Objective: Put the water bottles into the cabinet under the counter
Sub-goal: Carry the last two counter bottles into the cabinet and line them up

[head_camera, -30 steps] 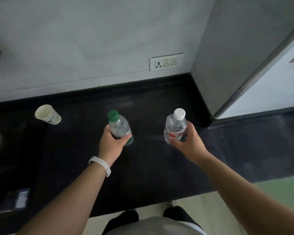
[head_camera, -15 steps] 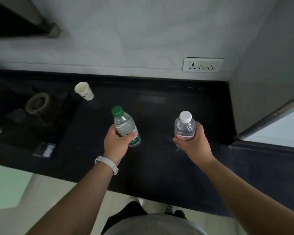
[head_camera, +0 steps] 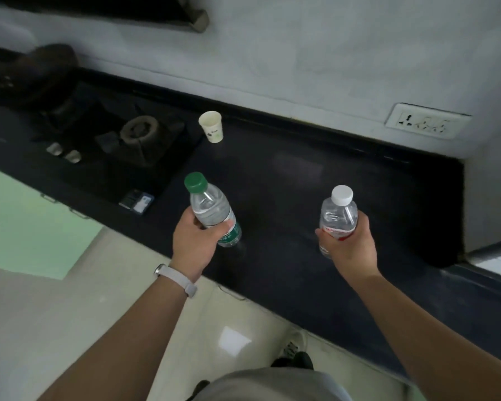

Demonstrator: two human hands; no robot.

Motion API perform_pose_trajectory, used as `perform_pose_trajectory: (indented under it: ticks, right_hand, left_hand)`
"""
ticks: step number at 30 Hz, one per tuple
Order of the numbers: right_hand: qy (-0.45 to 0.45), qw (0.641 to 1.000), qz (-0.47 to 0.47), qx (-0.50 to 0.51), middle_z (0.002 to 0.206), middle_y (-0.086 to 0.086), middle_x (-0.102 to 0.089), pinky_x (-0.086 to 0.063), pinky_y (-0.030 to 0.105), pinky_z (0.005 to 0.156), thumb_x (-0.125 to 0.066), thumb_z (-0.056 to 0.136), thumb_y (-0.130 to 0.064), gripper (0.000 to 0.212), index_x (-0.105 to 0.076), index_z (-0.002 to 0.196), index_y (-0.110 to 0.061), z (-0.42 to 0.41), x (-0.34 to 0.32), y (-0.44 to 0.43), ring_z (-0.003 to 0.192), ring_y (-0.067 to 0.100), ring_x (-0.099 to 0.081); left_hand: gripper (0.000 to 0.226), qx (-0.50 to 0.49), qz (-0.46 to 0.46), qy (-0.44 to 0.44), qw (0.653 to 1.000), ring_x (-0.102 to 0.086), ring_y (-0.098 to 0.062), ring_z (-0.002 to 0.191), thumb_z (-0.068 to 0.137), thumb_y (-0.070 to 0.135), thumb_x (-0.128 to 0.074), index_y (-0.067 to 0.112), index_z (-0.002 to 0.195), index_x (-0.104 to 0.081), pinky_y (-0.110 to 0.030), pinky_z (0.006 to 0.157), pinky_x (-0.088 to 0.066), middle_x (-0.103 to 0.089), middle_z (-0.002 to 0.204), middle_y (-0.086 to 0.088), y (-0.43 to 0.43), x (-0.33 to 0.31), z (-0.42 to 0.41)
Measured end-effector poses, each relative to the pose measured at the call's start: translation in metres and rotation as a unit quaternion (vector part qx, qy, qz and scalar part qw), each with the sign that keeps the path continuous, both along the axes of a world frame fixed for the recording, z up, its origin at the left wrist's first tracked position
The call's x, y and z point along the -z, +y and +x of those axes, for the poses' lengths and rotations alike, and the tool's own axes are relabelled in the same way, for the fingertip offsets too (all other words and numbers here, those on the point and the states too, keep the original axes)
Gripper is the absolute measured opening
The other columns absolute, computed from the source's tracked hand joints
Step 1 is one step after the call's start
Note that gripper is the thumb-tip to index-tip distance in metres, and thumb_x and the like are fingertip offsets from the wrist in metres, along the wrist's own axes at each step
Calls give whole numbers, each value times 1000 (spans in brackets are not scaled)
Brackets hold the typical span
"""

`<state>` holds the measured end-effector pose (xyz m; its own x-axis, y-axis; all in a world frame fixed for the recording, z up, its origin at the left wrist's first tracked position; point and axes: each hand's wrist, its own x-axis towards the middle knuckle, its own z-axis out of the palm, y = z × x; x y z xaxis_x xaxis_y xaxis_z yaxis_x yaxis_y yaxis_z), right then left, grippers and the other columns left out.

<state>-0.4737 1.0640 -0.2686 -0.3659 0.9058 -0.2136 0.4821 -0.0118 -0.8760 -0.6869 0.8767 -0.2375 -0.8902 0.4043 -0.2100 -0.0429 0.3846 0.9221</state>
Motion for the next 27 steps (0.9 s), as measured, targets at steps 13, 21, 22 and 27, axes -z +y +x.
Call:
perform_pose_trajectory:
  ticks: [13,21,22,27]
  right_hand:
    - [21,984,0,-176,97,-20,-56,-43,11,53,-85,74,-24,65,-40,120,-35,-130,-48,-204,74,-1,-61]
    - [33,956,9,-292,99,-14,-61,-44,10,59,-86,72,-23,61,-47,118,-31,-205,-54,-352,85,2,-63]
    - [36,952,11,-305,98,-13,-62,-45,10,60,-86,72,-22,59,-48,118,-30,-214,-54,-369,84,1,-63]
    - [39,924,24,-379,98,-12,-64,-45,16,68,-85,73,-24,55,-50,116,-28,-254,-59,-445,85,0,-62]
  left_hand:
    - [51,-117,1,4,993,-64,-6,102,72,30,-89,34,116,-63,-28,83,-50,-69,109,17,-247,-7,-49]
    - [44,-197,28,-12,980,-63,-1,100,73,22,-88,38,104,-61,-21,77,-48,-68,105,19,-408,-6,-73]
    - [44,-207,31,-12,978,-64,0,99,73,22,-87,38,104,-62,-21,77,-48,-69,105,18,-426,-6,-75]
    - [42,-269,42,-7,962,-62,4,94,74,23,-86,38,104,-61,-19,73,-46,-68,102,19,-505,-8,-80]
